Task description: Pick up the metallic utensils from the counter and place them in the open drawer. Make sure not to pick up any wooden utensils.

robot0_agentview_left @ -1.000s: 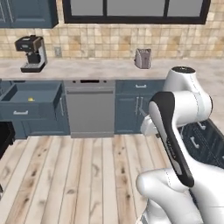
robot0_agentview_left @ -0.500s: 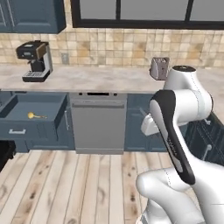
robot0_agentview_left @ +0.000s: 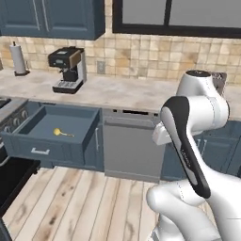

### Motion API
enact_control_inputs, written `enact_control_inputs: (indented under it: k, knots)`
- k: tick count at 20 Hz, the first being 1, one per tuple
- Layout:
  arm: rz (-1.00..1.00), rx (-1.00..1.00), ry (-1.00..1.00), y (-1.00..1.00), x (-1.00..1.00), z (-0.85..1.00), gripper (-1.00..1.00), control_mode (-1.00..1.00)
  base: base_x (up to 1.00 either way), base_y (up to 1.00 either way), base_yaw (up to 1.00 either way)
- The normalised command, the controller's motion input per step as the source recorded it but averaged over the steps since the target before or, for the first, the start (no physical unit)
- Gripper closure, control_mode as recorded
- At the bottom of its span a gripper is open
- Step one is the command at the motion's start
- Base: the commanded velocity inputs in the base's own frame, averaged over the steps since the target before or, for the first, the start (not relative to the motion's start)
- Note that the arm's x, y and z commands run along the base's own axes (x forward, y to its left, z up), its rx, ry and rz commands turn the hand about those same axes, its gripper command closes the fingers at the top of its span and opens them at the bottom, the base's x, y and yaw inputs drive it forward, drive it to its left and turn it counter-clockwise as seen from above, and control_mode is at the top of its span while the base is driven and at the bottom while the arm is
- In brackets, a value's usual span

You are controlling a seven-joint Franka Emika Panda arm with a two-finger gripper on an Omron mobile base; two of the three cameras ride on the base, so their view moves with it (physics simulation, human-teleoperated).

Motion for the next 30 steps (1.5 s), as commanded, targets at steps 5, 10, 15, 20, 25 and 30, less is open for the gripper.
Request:
enact_control_inputs:
  k: [5,10,15,20,25,30]
  knots:
    - [0.00,0.00,0.00,0.00,0.00,0.00,1.00,1.00,0.85,0.23,0.46]
    - [0.00,0.00,0.00,0.00,0.00,0.00,1.00,1.00,0.81,0.17,0.45]
    - [0.00,0.00,0.00,0.00,0.00,0.00,1.00,1.00,0.71,0.13,0.47]
    - [0.00,0.00,0.00,0.00,0.00,0.00,1.00,1.00,0.48,0.01,0.45]
    - [0.00,0.00,0.00,0.00,0.00,0.00,1.00,1.00,0.24,0.00,0.37]
    - [0.00,0.00,0.00,0.00,0.00,0.00,1.00,1.00,0.17,-0.20,0.21]
